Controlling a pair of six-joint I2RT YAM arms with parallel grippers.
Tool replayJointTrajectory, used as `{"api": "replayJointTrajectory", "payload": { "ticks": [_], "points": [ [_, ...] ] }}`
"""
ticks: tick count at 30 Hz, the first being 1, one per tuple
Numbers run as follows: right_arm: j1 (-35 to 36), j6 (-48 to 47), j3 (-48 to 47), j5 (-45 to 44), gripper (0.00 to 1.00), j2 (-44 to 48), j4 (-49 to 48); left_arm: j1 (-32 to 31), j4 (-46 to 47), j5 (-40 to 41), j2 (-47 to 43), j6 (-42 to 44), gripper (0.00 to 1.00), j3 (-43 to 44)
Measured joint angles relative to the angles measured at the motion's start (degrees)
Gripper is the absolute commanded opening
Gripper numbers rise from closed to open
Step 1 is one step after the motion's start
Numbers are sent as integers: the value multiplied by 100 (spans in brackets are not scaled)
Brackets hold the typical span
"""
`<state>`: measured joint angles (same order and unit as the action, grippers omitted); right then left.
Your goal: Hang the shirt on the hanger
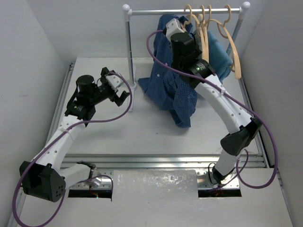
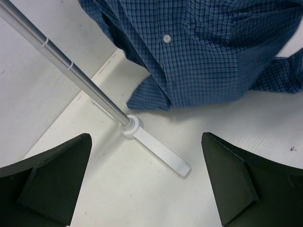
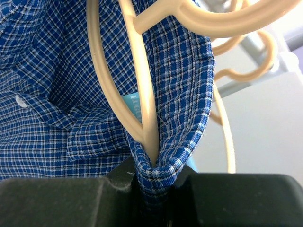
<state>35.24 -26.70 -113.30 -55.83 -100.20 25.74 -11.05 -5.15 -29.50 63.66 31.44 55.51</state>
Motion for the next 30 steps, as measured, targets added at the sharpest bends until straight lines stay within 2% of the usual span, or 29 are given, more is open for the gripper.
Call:
{"api": "replayJointTrajectory", "payload": {
  "ticks": [8,17,21,30],
  "points": [
    [2,-704,-822,-317,0,-715,-490,0,-42,-35,0,9,99,0],
    [-229,-798,-1036,-365,0,-1434,-562,0,-155,-35,-2,157,99,0],
    [-299,-514,-1056,-326,0,-1491,-376,0,-155,-39,-2,181,99,-2],
    [-306,883,-894,199,0,-1263,236,0,-162,-63,-4,273,99,-11]
  ]
}}
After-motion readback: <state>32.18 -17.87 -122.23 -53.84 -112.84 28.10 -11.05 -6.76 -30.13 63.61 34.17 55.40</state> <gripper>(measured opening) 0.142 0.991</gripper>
